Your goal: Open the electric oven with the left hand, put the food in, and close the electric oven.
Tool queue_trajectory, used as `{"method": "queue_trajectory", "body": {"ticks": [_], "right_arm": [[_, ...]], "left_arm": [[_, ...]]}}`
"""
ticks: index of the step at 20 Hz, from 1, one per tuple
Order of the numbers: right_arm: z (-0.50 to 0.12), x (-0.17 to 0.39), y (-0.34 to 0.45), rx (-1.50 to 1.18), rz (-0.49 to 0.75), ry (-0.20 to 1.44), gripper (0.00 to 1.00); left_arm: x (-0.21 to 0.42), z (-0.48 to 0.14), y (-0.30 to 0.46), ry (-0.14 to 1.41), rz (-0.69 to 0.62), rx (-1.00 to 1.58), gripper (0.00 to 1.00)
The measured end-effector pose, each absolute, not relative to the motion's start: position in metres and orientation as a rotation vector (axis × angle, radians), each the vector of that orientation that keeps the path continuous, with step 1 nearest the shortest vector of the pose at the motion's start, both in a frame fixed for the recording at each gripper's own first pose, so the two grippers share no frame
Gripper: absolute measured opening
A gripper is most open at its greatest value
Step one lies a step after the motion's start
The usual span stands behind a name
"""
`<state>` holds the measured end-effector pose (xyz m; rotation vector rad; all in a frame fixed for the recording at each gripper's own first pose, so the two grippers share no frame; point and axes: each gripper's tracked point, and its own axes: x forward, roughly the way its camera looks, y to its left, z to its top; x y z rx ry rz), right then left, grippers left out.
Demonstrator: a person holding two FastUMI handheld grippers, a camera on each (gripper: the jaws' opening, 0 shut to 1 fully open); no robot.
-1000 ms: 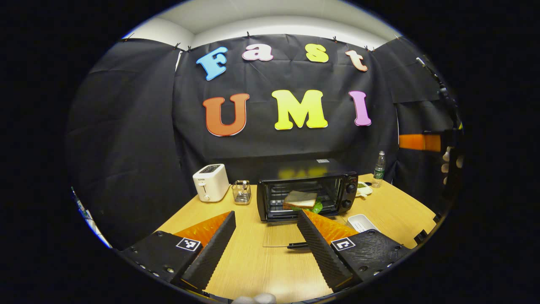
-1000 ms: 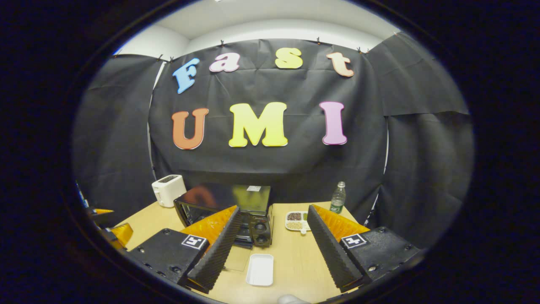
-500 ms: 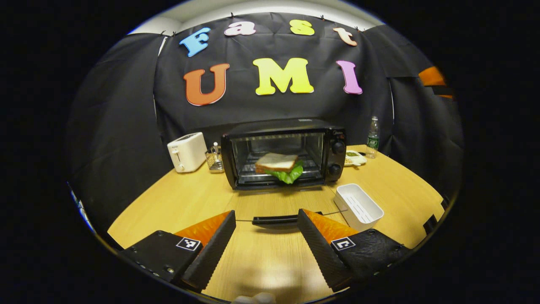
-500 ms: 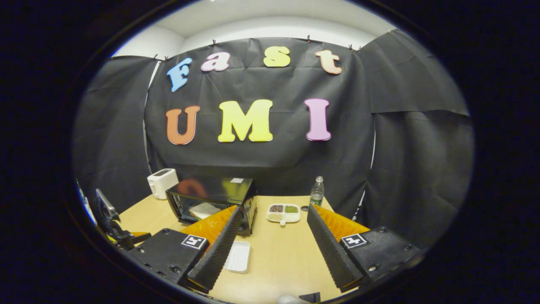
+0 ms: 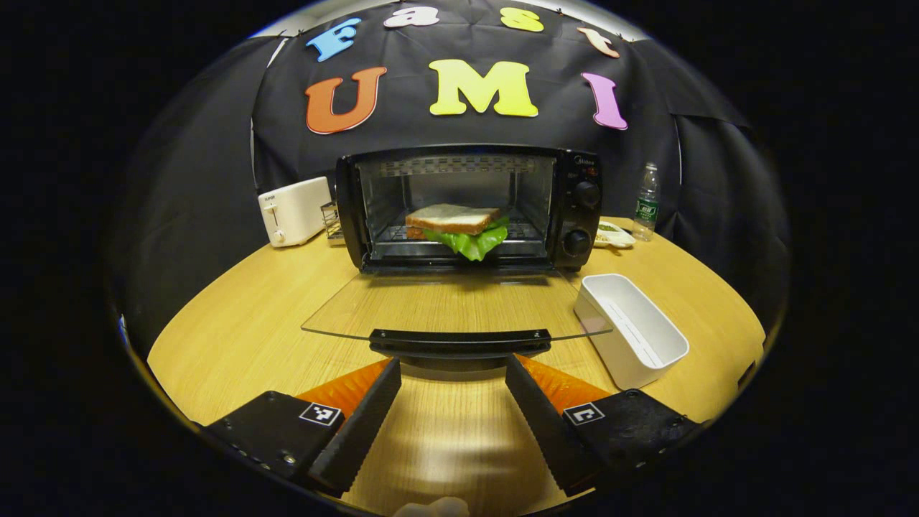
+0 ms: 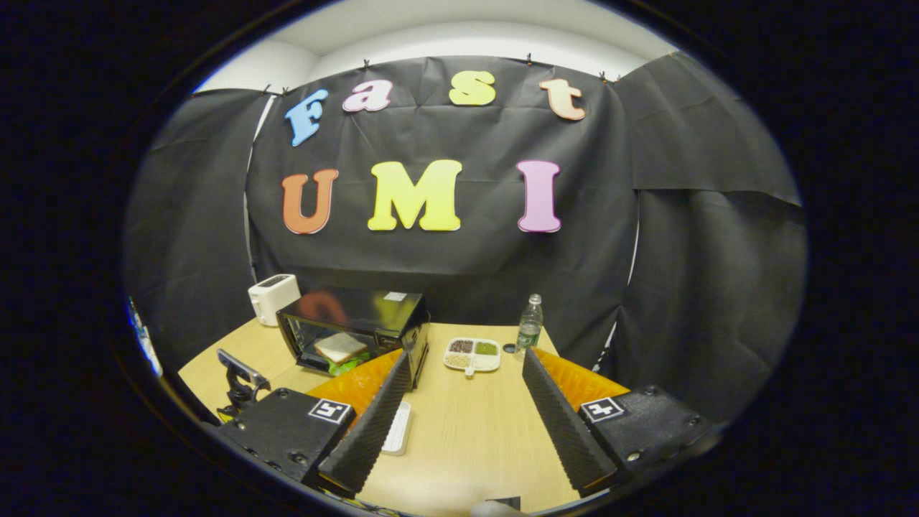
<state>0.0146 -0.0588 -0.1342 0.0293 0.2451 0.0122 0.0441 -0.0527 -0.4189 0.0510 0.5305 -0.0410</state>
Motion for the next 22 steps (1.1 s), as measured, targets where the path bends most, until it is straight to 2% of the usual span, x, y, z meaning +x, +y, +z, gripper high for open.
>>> {"method": "queue_trajectory", "body": {"ticks": [1,2,14,22], "right_arm": [[-0.135,0.017,-0.059,0.03,0.014,0.25,0.95],[-0.135,0.018,-0.06,0.033,0.014,0.254,0.95],[-0.131,0.028,-0.064,0.032,0.027,0.265,0.95],[-0.111,0.032,-0.066,0.053,0.026,0.238,0.96]], "left_arm": [[0.047,-0.42,-0.053,0.532,-0.036,0.053,0.89],[0.049,-0.42,-0.053,0.534,-0.034,0.056,0.97],[0.053,-0.408,-0.055,0.545,-0.048,0.054,0.95],[0.069,-0.359,-0.058,0.488,-0.068,0.046,0.94]]}}
